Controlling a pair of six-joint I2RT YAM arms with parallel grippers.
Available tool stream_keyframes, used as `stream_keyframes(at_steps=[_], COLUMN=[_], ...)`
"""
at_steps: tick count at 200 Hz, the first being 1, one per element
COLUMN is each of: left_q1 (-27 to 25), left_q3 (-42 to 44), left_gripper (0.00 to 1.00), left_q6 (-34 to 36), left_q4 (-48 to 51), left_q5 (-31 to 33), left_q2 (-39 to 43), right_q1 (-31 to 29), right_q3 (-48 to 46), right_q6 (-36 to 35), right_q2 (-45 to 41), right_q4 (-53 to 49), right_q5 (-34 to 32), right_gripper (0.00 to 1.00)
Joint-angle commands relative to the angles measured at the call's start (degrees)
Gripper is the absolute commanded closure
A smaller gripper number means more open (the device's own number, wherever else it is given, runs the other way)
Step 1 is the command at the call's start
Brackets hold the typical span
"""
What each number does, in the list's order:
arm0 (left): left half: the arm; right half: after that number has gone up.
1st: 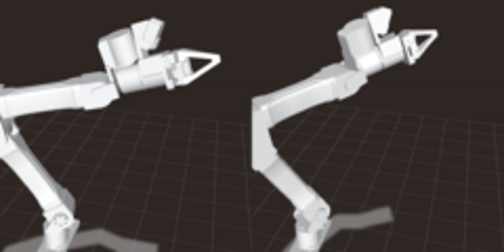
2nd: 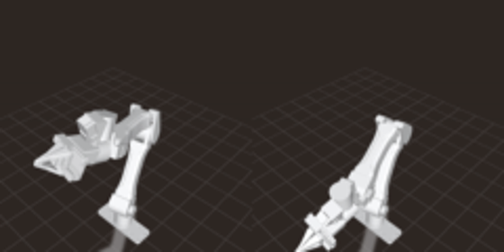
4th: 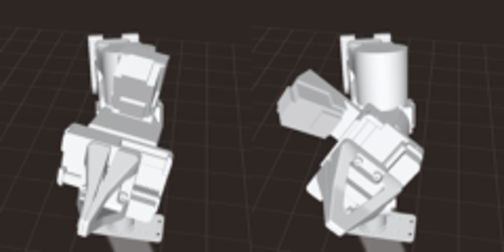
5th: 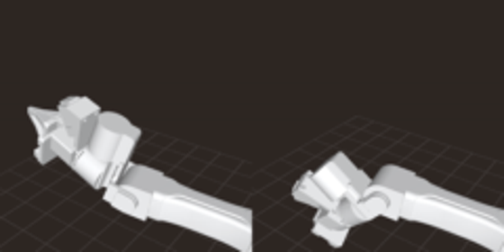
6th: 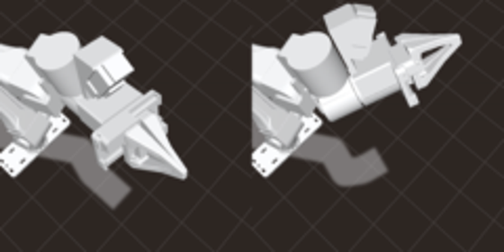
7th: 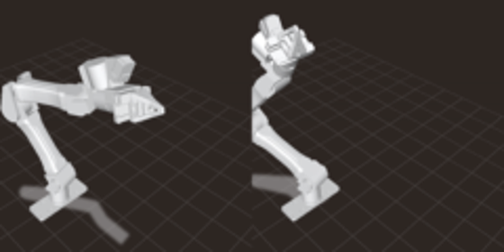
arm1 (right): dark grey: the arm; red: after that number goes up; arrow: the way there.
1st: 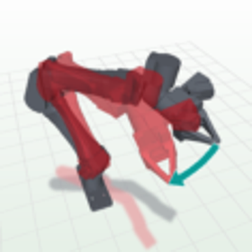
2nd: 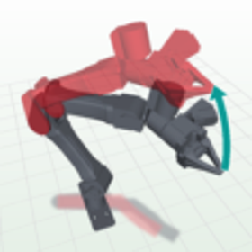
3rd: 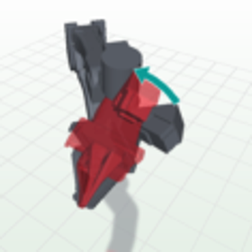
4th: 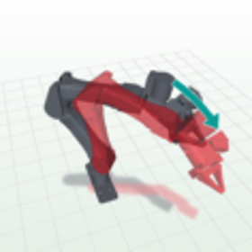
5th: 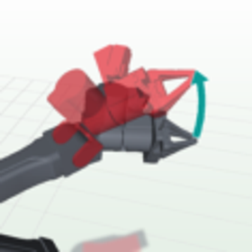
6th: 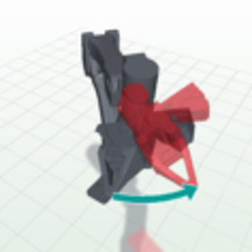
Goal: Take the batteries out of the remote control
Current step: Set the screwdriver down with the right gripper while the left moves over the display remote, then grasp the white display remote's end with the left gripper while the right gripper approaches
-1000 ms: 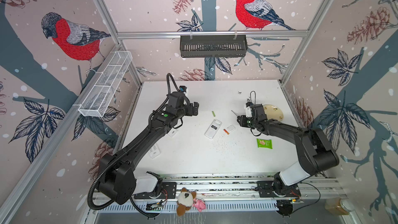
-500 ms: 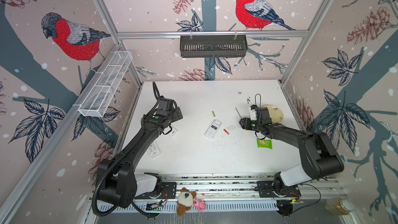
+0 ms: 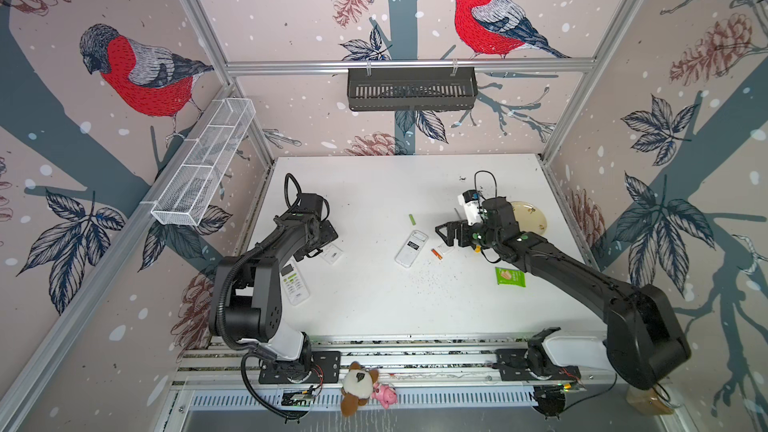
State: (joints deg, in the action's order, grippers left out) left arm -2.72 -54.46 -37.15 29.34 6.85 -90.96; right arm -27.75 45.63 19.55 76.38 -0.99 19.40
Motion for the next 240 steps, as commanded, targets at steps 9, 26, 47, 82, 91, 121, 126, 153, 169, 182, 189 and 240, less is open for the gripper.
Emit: stream_keyframes(at_steps=[9,26,47,82,91,121,126,153,169,182,189,240], left_q1=[2.2,3.1,3.5,3.6,3.5,3.6,3.5,3.5,3.5,3.5,3.3,2.9], left_q3=[-2.0,-2.3,-2.4,-3.2,-3.0,0.0,0.3,2.1,2.7,3.1,3.3,0.0], left_gripper=[0.04,0.04,0.06,0.21,0.28,0.47,0.49,0.58,0.62,0.62,0.63,0.45], left_q6=[-0.4,-0.1,-0.1,-0.1,-0.1,-0.6,-0.8,-2.1,-3.6,-5.4,-6.7,-7.9], left_q4=[-2.6,-4.3,-4.6,-3.0,-2.9,-4.7,-5.2,-8.1,-10.9,-14.3,-16.3,-11.6], left_q5=[-4.4,-5.9,-6.9,-7.0,-7.4,-9.9,-10.5,-15.1,-19.2,-25.0,-27.7,-26.3], left_q2=[-4.7,-7.0,-9.1,-10.6,-10.7,-10.1,-9.9,-7.7,-5.4,-3.5,-2.7,-2.0], right_q1=[-3.3,-5.2,-6.9,-7.6,-7.6,-7.3,-7.2,-6.5,-5.8,-5.3,-5.1,-4.2], right_q3=[3.2,5.6,9.4,13.7,14.3,16.9,17.3,18.4,18.4,17.8,17.5,17.2], right_q6=[-0.3,-1.0,-2.2,-3.3,-3.5,-4.3,-4.3,-3.9,-3.0,-2.2,-1.8,-1.6], right_q2=[3.6,6.1,9.6,14.1,14.8,17.7,18.2,19.9,20.5,20.3,20.1,20.9], right_q4=[0.6,0.4,-0.7,-2.3,-2.6,-4.1,-4.3,-4.0,-3.0,-1.6,-0.5,-1.2], right_q5=[2.6,2.7,2.8,2.7,2.7,2.5,2.7,5.7,8.5,11.2,12.5,14.6], right_gripper=[0.01,0.00,0.00,0.00,0.00,0.00,0.01,0.00,0.00,0.00,0.01,0.00])
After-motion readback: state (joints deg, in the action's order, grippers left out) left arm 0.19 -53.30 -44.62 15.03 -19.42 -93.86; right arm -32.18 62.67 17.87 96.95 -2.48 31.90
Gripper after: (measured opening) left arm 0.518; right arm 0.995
